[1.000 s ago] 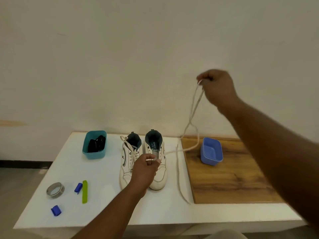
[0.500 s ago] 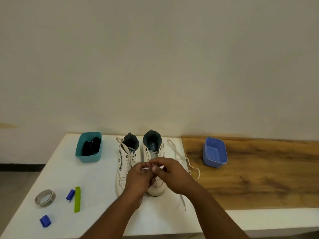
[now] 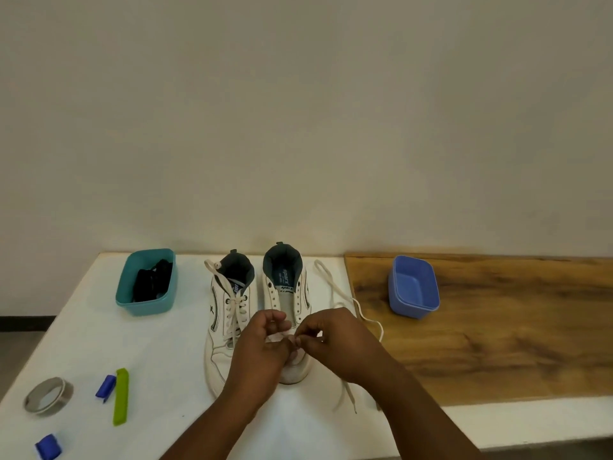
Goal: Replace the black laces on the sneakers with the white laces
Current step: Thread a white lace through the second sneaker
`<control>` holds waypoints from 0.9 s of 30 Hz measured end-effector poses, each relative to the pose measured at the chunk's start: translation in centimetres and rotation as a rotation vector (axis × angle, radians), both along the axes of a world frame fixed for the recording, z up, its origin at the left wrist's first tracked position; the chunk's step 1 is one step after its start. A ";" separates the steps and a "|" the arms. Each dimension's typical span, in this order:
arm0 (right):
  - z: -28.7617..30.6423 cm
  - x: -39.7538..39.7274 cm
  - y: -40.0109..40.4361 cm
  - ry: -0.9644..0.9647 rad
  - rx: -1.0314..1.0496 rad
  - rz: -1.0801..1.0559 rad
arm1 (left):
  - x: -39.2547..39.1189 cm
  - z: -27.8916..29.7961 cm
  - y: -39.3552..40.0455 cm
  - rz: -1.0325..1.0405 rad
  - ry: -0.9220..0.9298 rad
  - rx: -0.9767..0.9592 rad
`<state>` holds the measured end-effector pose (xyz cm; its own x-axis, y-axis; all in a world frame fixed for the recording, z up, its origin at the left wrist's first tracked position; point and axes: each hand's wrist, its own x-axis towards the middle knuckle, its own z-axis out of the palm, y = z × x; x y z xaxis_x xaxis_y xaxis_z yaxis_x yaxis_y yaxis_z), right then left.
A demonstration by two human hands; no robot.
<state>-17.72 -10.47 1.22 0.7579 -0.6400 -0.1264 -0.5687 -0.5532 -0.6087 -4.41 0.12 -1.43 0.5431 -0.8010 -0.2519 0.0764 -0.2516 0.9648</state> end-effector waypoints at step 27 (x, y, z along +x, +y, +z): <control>-4.7 2.3 -2.1 0.293 -0.296 -0.173 | 2.1 -4.1 -4.3 -0.245 -0.596 0.059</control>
